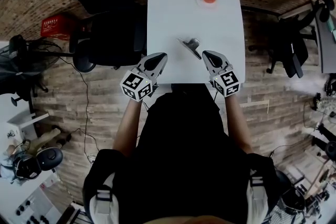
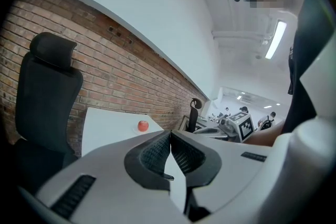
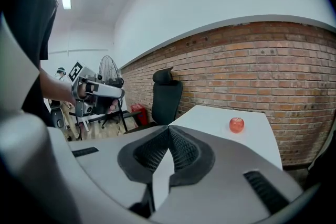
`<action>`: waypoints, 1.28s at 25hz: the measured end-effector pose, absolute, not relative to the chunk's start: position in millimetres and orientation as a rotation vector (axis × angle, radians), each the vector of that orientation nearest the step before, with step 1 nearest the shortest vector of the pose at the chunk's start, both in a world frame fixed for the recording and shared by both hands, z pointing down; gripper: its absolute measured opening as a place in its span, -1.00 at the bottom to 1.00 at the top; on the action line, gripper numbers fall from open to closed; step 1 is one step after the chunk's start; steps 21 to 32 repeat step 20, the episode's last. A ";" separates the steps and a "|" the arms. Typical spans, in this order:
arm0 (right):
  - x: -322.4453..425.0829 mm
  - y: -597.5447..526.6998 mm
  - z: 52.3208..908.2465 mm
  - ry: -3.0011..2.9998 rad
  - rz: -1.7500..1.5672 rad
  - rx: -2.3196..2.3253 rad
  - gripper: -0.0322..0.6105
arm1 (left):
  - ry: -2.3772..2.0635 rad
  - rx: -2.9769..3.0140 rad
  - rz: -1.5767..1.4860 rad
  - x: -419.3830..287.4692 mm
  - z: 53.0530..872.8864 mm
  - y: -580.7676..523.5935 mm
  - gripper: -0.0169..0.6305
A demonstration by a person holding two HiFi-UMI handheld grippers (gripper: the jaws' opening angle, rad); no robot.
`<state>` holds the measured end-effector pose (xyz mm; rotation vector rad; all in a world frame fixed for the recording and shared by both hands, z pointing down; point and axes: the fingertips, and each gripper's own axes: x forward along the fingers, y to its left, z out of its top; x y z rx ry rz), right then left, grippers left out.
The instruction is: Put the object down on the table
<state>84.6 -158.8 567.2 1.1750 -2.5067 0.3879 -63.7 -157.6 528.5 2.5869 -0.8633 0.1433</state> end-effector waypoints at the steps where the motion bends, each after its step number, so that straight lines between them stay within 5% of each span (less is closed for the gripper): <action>1: 84.9 -158.9 568.6 -2.504 0.381 1.173 -0.90 | -0.864 2.585 0.142 -64.5 529.4 -157.3 -0.88; 32: 75.6 -166.6 572.7 -2.478 0.369 1.106 -0.90 | -0.918 2.534 0.103 -76.3 536.6 -161.7 -0.88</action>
